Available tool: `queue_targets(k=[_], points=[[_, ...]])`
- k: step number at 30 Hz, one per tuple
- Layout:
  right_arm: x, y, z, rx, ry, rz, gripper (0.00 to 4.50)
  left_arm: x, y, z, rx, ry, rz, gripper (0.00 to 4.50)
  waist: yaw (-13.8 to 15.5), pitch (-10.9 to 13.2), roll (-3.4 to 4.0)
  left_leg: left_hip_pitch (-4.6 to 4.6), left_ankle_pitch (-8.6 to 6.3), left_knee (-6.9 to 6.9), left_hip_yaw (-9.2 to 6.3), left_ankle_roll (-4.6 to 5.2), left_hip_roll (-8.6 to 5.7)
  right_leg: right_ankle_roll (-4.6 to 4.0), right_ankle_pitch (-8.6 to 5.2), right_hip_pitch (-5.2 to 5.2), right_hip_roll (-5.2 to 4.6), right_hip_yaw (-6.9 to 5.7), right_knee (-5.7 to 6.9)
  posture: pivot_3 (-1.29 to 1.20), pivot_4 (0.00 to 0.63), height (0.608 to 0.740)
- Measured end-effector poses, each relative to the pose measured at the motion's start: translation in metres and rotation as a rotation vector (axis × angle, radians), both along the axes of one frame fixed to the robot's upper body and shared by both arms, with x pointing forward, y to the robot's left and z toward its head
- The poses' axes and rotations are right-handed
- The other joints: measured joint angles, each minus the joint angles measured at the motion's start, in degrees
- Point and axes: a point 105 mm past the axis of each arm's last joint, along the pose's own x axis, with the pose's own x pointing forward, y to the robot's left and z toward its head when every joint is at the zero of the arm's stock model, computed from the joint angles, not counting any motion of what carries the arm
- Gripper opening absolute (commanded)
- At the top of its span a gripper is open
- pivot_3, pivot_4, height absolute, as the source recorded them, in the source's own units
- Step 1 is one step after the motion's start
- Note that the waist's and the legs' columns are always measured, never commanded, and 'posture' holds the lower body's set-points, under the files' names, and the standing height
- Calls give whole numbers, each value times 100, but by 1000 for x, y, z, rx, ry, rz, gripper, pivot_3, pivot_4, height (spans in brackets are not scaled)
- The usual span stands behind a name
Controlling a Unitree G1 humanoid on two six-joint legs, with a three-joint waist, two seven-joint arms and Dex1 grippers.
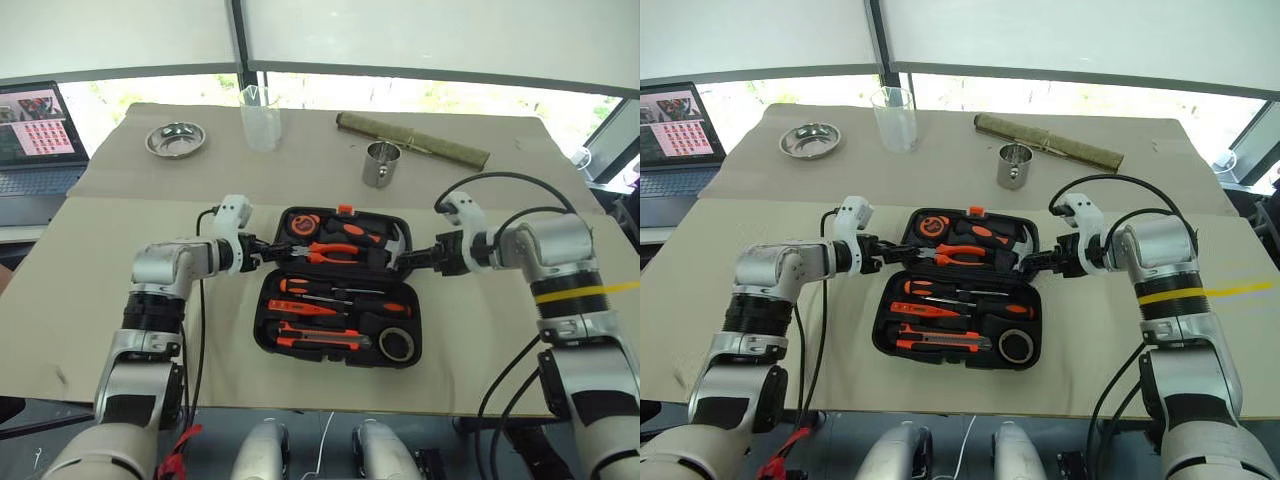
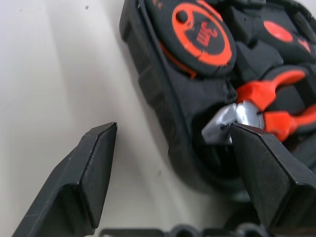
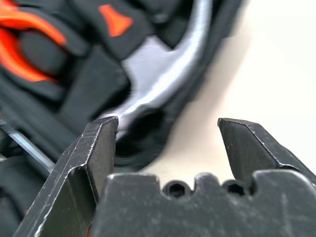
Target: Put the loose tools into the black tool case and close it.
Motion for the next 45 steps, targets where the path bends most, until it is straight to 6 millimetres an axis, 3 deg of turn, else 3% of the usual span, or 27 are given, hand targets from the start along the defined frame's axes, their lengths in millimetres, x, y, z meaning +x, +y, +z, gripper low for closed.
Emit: queue_targets(k=[1,3,10,12,23,28,34,39,43,45], points=[[0,-1,-2,-5,7,-4,3275,1,0,0,-1,-1,10,3617,-1,0,0,0,0,0,0,0,-1,0,0,-1,0,0,-1,0,150,740],[1,2,-2,-3,2,0,2800,4,-1,-2,2,-2,23,3273,-7,0,0,5,0,0,-1,0,0,0,0,3,2,0,0,0,150,740],[6,7,-1,12,-5,-11,353,6,0,2,-16,-14,38,773,1,-2,-2,38,4,5,-1,-5,-3,0,0,31,0,1,-6,0,150,740],[6,7,0,15,-6,-15,0,6,2,2,-16,-15,48,230,1,-3,-5,46,9,4,-1,-8,-3,0,0,38,0,1,-5,0,150,740],[8,15,0,93,-69,-10,0,2,13,2,-101,-13,98,103,-64,-4,-6,44,25,2,-11,-18,0,-7,5,20,5,5,20,0,150,740],[6,20,12,64,-365,120,0,-11,27,9,-200,-148,87,103,-113,-3,-6,24,26,-8,-11,-21,0,-7,5,-3,4,8,27,0,150,740],[-17,23,33,-90,-775,332,0,-42,39,21,-118,-444,-28,103,-95,-3,-6,9,24,-17,-10,-18,4,-7,6,-4,-1,2,16,0,150,740],[-51,17,11,-307,-1060,536,0,-77,42,20,114,-749,-163,103,-53,-3,-5,22,22,-23,7,-16,7,-7,6,3,-4,8,-25,0,150,740],[-70,13,-8,-476,-1227,680,0,-106,46,1,320,-888,-272,103,-68,-4,-5,85,21,-31,39,-16,13,-12,4,56,-1,19,-24,0,150,740],[-74,8,-19,-507,-1251,691,820,-119,45,-10,362,-906,-320,789,-64,-5,-5,160,18,-50,66,-12,18,-16,1,138,-1,15,-54,0,150,740]])
